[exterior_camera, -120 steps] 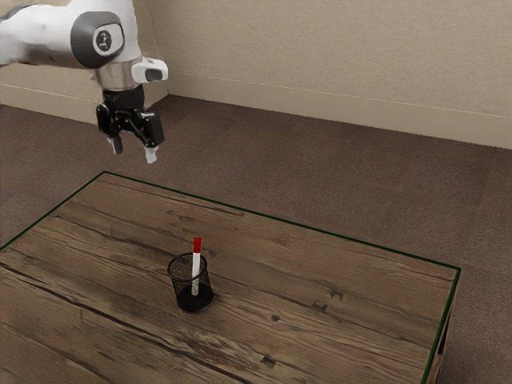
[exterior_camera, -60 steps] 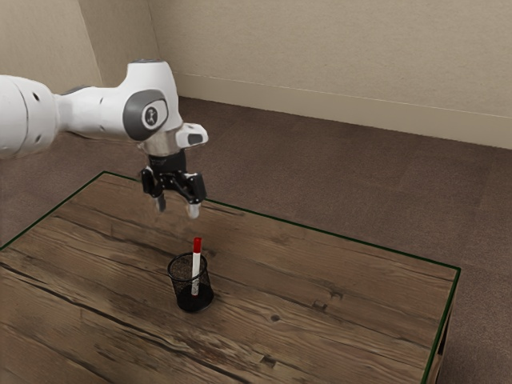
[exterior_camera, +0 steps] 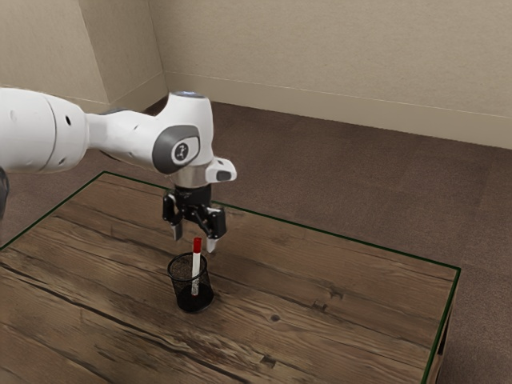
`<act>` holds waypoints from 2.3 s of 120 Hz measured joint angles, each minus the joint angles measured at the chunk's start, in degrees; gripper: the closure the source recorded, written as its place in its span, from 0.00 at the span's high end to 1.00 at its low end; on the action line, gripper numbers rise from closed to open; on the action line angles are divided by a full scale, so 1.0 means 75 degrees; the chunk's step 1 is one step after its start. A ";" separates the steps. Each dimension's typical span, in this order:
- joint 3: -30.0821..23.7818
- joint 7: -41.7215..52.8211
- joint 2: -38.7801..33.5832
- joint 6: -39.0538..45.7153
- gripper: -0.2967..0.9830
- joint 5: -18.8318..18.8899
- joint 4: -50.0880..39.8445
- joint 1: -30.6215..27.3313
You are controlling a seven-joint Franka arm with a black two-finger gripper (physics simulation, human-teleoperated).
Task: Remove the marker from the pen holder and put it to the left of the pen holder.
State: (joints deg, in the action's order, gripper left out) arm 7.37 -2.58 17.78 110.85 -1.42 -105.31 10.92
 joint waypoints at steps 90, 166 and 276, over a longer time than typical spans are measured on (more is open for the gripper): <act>-0.0033 -0.0646 -0.0347 0.0057 0.42 0.0260 -0.0382 0.0263; 0.0148 -0.0989 -0.1738 -0.0053 0.16 0.0568 -0.1019 0.0225; 0.2305 -0.0935 -0.2310 -0.0501 0.61 0.1276 -0.1175 0.0318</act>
State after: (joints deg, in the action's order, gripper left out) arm 24.66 -9.59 0.45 107.10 8.15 -114.12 13.31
